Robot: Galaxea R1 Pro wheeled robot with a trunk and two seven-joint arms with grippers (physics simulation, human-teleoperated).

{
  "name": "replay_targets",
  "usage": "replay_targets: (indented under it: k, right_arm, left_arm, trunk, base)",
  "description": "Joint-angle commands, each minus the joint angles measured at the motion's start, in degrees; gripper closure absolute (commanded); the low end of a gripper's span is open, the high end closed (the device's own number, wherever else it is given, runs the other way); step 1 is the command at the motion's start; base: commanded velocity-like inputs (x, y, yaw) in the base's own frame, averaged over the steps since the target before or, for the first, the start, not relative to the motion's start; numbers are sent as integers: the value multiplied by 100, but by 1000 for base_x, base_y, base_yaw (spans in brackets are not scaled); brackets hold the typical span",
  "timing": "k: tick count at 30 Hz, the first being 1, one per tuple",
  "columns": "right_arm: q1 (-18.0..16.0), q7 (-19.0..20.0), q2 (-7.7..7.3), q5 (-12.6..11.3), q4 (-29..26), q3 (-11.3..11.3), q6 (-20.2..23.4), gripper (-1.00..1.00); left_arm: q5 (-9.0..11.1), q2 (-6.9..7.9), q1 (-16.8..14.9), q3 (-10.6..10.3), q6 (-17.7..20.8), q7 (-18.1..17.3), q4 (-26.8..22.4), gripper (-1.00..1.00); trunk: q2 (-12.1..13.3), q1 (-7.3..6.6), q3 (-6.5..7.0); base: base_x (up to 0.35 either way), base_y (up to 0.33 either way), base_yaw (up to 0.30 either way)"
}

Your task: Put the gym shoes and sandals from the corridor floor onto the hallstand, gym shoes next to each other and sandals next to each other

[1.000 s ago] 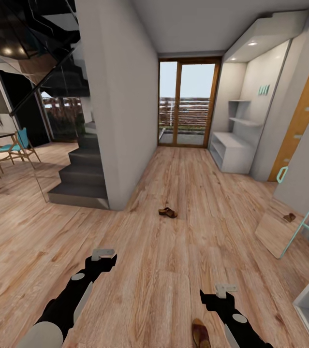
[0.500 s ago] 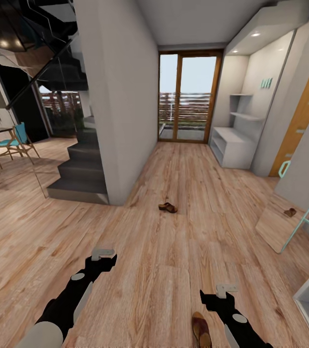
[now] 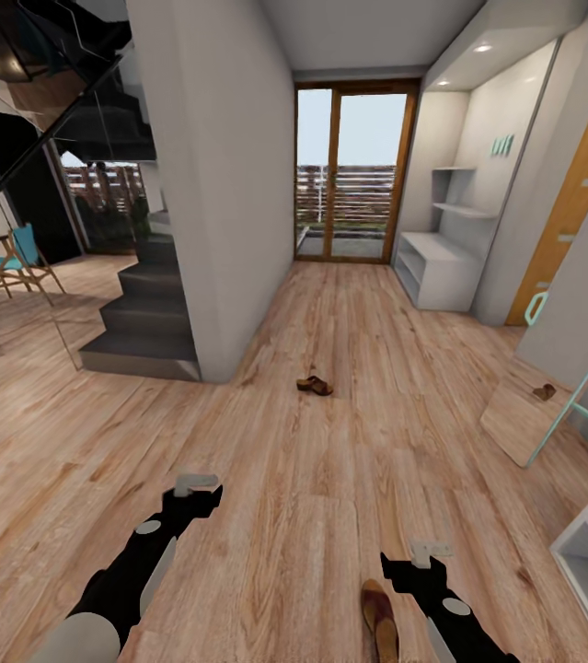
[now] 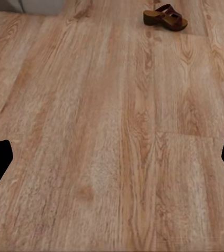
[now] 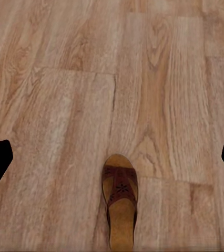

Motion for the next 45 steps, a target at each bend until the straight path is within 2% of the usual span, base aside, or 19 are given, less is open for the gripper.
replay_targets:
  k: [1,13,35,45]
  right_arm:
    - [-3,6,1,-2,1,-8,-9,-100]
    - [-3,1,1,-2,1,-8,-9,-100]
    - [-3,-2,1,0,-22,-4,-7,-100]
    - [-3,-3,1,-2,-24,-8,-8,-100]
  left_arm:
    - [10,0,0,4,35,-16,-12,-100]
    - [17,0,-2,4,35,-16,-12,-100]
    - [18,0,1,5,35,-16,-12,-100]
    - [18,0,1,9,35,-16,-12,-100]
  trunk:
    - [-44,22,-33]
    - [-525,285,-354]
    - [-1408,769,-765]
    - [-1809,988,-1020]
  base:
    - [0,0,-110]
    - [0,0,-103]
    - [0,0,-7]
    - [0,0,45]
